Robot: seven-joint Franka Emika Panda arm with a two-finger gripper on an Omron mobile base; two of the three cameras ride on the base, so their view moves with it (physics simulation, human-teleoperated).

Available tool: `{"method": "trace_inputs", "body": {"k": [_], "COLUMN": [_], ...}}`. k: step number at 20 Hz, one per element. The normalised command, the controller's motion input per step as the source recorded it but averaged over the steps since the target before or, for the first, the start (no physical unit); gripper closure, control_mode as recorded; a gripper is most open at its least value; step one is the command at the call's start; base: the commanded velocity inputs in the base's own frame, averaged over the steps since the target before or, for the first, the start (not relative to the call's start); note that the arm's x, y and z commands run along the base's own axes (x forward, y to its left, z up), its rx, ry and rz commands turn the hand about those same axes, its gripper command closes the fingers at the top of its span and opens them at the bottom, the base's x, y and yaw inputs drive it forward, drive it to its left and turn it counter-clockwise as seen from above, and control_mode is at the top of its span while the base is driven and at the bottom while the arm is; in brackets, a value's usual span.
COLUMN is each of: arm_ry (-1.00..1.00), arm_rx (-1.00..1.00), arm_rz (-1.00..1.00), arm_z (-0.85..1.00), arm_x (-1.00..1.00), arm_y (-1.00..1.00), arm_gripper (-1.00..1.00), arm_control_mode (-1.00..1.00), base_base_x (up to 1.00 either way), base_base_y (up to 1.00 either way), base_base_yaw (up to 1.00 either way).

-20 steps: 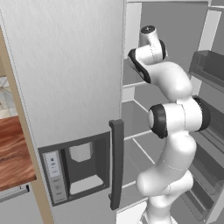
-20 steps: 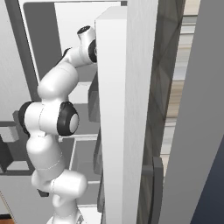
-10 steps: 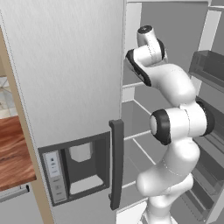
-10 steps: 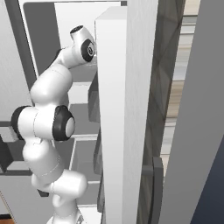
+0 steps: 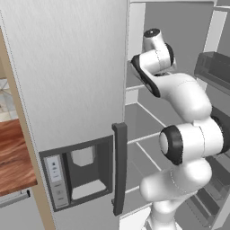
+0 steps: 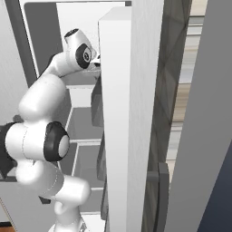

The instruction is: Take the cheese, fish, and squash from the fridge and place them on the plate on the dining counter to create an appetizer plate.

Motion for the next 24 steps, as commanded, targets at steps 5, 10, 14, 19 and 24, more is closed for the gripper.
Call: {"method": "trace_inputs", "body": {"k": [5,10,14,19,24], "arm_ry": [0.00,0.00,0.00,0.00,0.00], "arm_rx": [0.00,0.00,0.01,0.00,0.00], "arm_rz": [0.00,0.00,0.00,0.00,0.00], "arm_z": [-0.04,0.00,0.01,0.01,0.12], "arm_x": [-0.85,-0.92,-1.00,-1.00,-1.00], "arm_y": [0.00,0.00,0.00,0.00,0.00], "arm_gripper": [1.00,1.00,1.00,1.00,1.00], "arm_control_mode": [-1.00,-1.00,-1.00,-1.00,-1.00], "base_base_x": [0.00,0.00,0.00,0.00,0.00], "base_base_y": [0.00,0.00,0.00,0.00,0.00], "base_base_yaw": [0.00,0.00,0.00,0.00,0.00]}}
